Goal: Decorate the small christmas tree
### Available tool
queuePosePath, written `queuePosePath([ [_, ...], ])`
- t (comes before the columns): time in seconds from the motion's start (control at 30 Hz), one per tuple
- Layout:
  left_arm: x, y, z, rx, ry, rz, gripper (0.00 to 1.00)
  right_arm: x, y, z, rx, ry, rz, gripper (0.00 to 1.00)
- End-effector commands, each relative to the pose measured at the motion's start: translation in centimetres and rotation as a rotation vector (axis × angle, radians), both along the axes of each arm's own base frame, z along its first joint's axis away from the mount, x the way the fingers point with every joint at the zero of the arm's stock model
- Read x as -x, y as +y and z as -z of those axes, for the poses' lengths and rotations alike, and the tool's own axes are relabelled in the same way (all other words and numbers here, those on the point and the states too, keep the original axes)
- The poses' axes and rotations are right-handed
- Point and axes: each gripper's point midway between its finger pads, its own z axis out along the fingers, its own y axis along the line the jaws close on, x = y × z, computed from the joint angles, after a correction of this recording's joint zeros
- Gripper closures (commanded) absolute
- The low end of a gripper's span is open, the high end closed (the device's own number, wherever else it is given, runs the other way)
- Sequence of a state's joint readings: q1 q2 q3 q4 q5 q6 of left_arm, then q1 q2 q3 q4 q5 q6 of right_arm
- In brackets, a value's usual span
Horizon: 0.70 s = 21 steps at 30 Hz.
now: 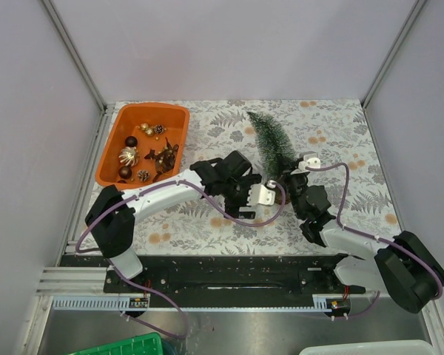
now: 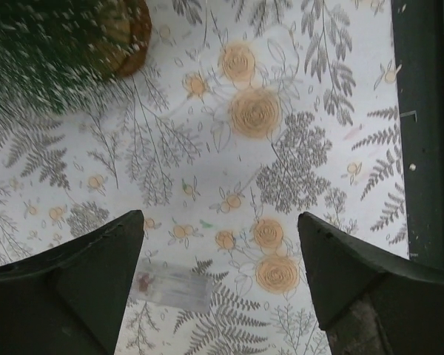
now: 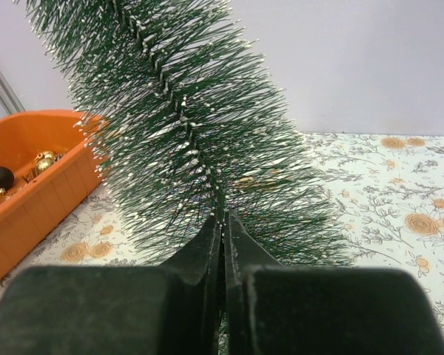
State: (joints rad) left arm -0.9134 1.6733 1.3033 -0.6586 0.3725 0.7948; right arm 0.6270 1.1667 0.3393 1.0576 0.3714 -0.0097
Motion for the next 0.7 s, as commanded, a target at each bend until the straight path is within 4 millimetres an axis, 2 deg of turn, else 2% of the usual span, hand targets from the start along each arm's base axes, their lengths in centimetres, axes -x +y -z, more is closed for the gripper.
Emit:
queuePosePath([
  [0.0,-0.3,-4.3,-2.8,0.125,-0.009,-0.002,0.1,0.6,-1.3,-0.5,-0.075,-0.001,0.051,1.0],
  [0.1,1.2,-6.3,-3.1,0.176,0.012,0.059,0.1,0.8,-1.7,-0.3,-0.084,0.012,0.065,1.0],
  [0.2,2.8,-7.1,-1.7,0.165,0.012,0.119,0.11,0.9,-2.0,-0.1,-0.086,0.026,0.076,1.0],
  [0.3,4.1,-7.1,0.0,0.136,0.01,0.198,0.17,1.1,-2.2,0.0,-0.098,0.03,0.078,1.0],
  [0.47,4.0,-6.9,2.5,0.1,-0.024,0.235,0.29,1.3,-2.4,0.0,-0.114,0.027,0.081,1.0],
  [0.57,3.5,-6.9,3.8,0.094,-0.071,0.246,0.33,1.5,-2.3,-0.2,-0.126,0.024,0.071,1.0],
  [0.67,2.0,-7.8,3.8,0.129,-0.136,0.19,0.36,1.6,-2.3,-0.2,-0.134,0.026,0.066,1.0],
])
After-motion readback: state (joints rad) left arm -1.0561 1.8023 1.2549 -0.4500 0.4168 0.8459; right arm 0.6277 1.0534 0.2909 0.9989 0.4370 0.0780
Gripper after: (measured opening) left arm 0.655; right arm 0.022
